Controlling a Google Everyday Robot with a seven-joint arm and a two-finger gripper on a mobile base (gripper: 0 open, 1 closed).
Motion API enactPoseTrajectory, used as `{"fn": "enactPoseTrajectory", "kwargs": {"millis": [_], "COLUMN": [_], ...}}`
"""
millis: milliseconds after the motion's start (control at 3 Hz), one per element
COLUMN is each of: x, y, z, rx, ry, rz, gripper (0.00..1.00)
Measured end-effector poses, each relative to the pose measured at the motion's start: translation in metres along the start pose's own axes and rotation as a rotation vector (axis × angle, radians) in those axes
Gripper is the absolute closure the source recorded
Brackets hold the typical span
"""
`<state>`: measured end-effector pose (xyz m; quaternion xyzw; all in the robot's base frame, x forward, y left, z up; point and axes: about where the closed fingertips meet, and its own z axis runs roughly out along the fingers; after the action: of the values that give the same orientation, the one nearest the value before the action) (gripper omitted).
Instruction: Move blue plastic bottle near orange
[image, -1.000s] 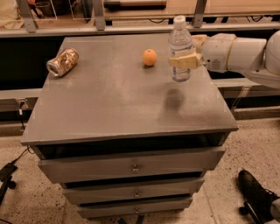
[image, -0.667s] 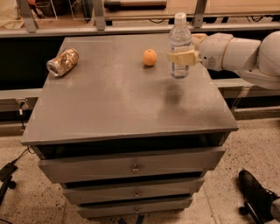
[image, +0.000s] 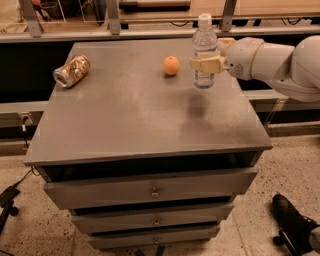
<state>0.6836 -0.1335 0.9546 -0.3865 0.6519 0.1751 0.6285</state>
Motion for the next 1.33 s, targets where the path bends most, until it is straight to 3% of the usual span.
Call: {"fn": "enactPoseTrajectory", "kwargs": {"millis": [667, 1333], "x": [-0.009, 0.016], "y": [-0.042, -0.056], "z": [0.04, 0.058], "rx": [0.124, 0.192], "ry": [-0.035, 0.022], "rz": [0.082, 0.258], "gripper": [1.0, 1.0]}}
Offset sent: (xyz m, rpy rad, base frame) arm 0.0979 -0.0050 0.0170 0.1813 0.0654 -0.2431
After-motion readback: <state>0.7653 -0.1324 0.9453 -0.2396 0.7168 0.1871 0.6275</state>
